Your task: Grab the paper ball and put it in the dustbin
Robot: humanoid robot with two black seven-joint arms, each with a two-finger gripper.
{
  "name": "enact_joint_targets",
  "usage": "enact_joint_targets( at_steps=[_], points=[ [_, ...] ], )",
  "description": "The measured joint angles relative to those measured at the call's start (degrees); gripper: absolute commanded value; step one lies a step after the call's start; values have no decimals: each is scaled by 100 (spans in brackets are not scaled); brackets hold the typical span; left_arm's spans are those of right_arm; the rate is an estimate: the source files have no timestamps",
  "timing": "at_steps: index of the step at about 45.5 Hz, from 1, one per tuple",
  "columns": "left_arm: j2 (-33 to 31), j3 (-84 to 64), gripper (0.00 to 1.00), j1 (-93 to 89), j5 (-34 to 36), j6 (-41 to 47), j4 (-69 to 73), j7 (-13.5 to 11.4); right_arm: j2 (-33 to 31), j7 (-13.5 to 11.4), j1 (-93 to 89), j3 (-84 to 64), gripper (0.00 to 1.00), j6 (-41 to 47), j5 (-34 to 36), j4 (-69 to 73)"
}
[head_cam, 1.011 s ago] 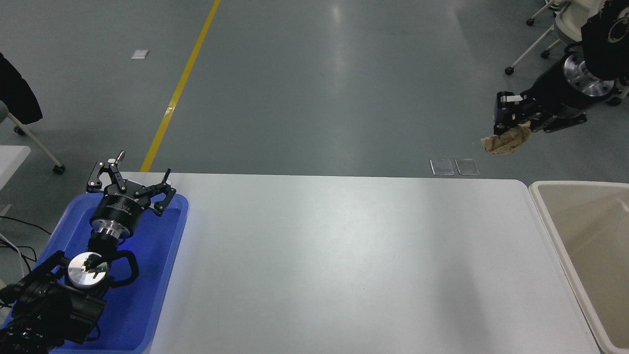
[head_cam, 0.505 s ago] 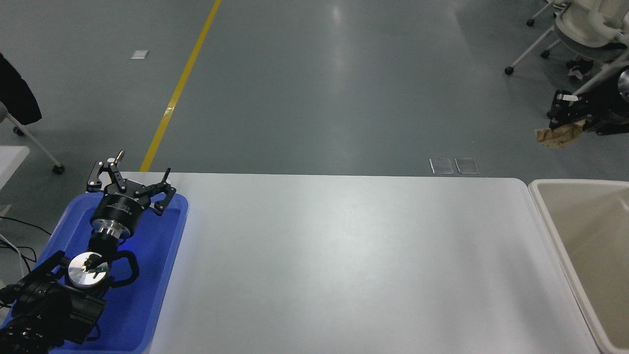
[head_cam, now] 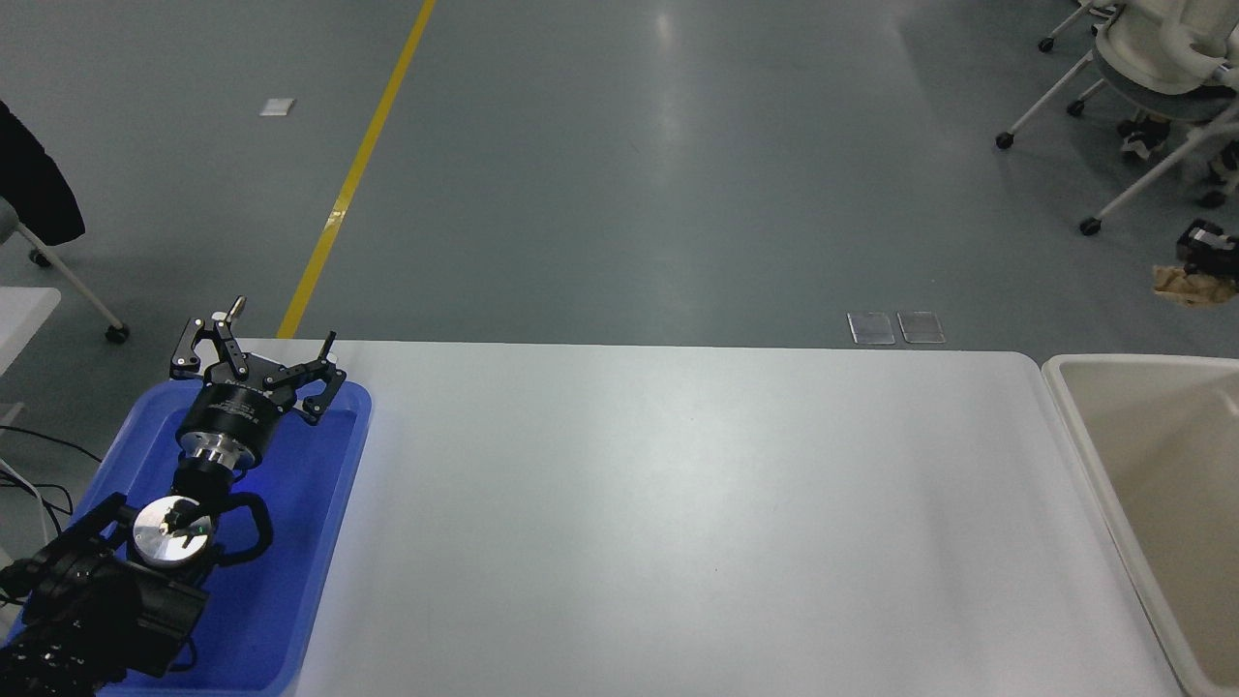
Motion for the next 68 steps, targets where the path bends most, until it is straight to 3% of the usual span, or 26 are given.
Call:
enact_joint_targets(
  at_steps=[11,22,40,68],
  points=[
    [-1,0,100,1,1,0,1,0,184,19,-882,695,0,-1162,1,-68],
    [-1,0,100,2,2,0,0,0,412,29,-1530,1267,0,-1705,2,-132],
    [-3,0,100,2,2,1,0,0,810,34,-2220,1751,0,-1989,2,-449],
    [-2,0,100,-1,2,1,0,-1,896,42,-2693,1835,0,-2107,1,-534]
  ],
)
